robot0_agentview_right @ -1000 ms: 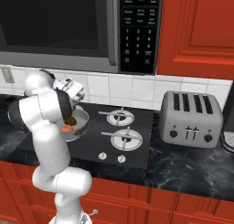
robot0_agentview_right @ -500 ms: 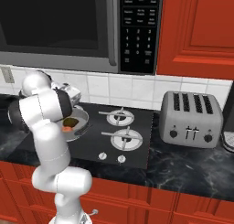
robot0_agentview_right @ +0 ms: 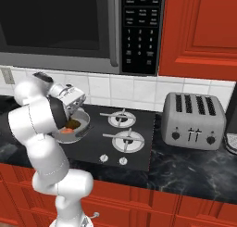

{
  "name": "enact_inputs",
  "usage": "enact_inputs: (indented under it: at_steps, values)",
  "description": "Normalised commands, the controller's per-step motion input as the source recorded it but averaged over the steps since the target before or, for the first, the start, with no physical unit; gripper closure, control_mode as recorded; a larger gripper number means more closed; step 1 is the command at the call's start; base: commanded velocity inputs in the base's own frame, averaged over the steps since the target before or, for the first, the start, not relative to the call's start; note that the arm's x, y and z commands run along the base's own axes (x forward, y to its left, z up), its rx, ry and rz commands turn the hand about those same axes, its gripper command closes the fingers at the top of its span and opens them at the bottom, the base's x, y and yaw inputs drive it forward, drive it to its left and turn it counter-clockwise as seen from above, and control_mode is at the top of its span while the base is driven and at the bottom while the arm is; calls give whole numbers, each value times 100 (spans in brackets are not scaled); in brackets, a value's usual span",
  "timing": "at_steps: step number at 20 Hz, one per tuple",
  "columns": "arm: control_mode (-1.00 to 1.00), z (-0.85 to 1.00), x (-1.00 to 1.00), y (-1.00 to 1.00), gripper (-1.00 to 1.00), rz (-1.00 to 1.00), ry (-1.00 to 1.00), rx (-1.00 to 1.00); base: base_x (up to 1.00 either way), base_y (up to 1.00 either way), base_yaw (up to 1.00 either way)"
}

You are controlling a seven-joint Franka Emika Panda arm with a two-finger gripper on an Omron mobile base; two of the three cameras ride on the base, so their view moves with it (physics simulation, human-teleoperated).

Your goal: Put the squash and avocado in the pot. Retrieve the spatula and lightly stir the vegetables in the pot.

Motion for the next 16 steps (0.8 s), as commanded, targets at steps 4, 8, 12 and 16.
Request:
enact_inputs:
  at_steps: [4, 8, 12, 16]
  values:
    - [-100, 31, -3, -57, 100, 0, 0, 0, 0, 0, 0]
    - [-100, 5, -15, -19, 100, 0, 4, 0, 0, 0, 0]
    - [-100, -1, 0, 13, 100, 1, 7, 0, 0, 0, 0]
    - [-100, -23, 15, 19, 100, 0, 6, 0, 0, 0, 0]
